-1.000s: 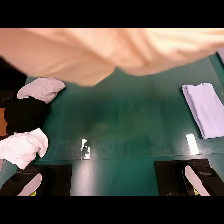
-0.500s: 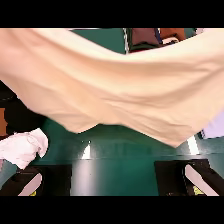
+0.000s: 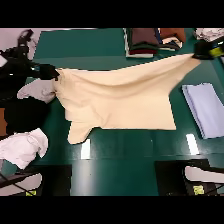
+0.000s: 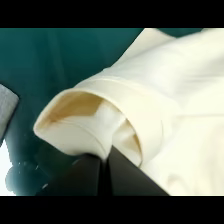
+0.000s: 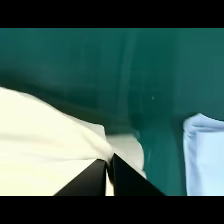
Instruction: Fold the shirts.
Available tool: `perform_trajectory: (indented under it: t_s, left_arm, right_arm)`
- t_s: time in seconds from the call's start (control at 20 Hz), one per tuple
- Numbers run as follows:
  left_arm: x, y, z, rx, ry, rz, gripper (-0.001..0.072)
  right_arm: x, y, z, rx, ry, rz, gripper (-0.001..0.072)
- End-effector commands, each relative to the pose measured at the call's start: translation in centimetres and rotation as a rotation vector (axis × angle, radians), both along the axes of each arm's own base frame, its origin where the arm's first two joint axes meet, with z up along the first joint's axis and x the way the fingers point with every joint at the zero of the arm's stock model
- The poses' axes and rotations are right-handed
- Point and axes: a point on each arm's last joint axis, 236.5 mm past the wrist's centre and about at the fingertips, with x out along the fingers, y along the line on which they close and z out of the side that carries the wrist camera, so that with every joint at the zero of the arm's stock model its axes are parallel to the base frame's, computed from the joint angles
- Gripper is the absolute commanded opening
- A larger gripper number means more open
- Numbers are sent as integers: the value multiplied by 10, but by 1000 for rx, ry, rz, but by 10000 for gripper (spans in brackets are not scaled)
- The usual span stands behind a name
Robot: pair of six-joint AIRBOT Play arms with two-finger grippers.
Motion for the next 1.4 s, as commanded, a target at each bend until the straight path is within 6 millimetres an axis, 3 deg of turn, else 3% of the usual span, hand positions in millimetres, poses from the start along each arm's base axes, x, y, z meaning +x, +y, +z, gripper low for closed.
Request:
perform_trajectory:
  t_s: [0.0,0.05,0.2,0.3,0.4,0.6,0.8,1.0,1.15,1.25,1.35]
  left_arm:
    - [28,10,-26,26,-3,23,394]
    - [28,15,-17,29,-3,28,563]
    - [6,48,-7,16,116,73,562]
    - [-21,68,-26,3,215,104,562]
    - [-52,75,-54,-14,301,136,562]
    - [-123,64,-108,-35,433,175,562]
    - [-172,48,-152,-90,519,207,563]
    - [-180,19,-174,-190,518,201,563]
    - [-171,5,-177,-164,463,177,560]
    - [-163,2,-169,-174,438,181,266]
    - [-153,6,-156,-145,399,160,26]
  right_arm:
    - [37,12,-34,0,26,25,391]
    - [41,13,-27,3,14,29,414]
    - [31,21,-6,42,-6,47,411]
    - [8,23,-11,39,25,57,412]
    - [-20,26,-27,45,78,60,411]
    - [-64,42,-55,52,132,80,412]
    - [-81,59,-63,51,99,110,411]
    - [-88,76,-64,93,104,137,412]
    - [-87,85,-60,150,98,139,412]
    - [-91,84,-62,148,117,141,411]
    - [-102,75,-69,145,171,126,411]
